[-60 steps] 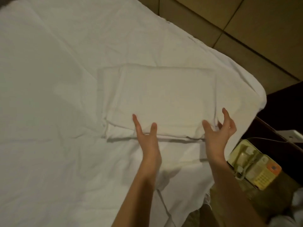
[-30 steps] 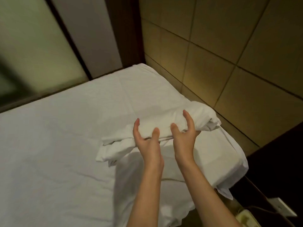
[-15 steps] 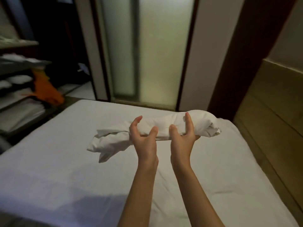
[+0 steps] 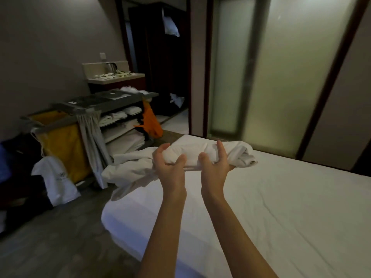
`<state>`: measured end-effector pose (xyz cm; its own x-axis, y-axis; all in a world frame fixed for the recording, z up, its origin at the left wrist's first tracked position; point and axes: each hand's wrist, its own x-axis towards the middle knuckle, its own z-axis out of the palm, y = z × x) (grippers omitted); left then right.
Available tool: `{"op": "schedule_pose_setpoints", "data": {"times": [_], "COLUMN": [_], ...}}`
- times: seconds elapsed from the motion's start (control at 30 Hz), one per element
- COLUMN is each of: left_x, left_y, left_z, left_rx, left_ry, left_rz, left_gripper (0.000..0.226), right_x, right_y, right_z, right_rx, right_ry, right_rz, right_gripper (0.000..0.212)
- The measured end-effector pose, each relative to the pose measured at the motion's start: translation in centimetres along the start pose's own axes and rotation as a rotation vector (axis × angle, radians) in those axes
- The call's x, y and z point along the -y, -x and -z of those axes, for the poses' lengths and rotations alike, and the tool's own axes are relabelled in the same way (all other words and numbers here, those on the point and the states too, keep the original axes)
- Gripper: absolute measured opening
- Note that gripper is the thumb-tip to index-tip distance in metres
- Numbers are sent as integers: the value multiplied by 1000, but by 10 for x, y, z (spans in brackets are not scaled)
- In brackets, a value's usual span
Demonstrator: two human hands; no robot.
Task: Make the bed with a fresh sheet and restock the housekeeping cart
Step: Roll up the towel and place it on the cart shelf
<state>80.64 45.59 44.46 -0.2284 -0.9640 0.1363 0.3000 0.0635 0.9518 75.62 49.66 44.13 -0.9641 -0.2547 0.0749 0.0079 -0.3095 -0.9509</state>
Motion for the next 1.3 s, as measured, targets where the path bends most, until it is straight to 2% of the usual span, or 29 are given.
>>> {"op": "schedule_pose_setpoints", "data": {"times": [0.3,0.5,0.63,0.83,1.03,1.17,1.3], "left_x": [-14,-8,-8,8,53,74,93], "left_y": [-192,-353,-443,-561,-684,-780,-860], "left_z": [74,95,103,122,155,169,166], "left_rx": [-43,30,68,93,196,252,313], "left_ry": [-35,-68,-76,-49,32,45,52], "left_rz": [-48,-123,-132,-83,20,83,103], "left_gripper": [52,49,51,50,51,49,47], "right_x": [-44,-94,-112,-139,-220,-259,-285], "right_y": [-28,-94,-126,-159,-198,-233,-272], "right_z": [-202,-346,-424,-527,-633,-711,-773], "right_rx": [59,5,-71,-96,-193,-251,-300], "right_ry": [47,47,163,161,201,192,173], "right_rz": [60,102,117,117,203,188,143], "right_gripper": [56,55,56,56,51,47,51]}}
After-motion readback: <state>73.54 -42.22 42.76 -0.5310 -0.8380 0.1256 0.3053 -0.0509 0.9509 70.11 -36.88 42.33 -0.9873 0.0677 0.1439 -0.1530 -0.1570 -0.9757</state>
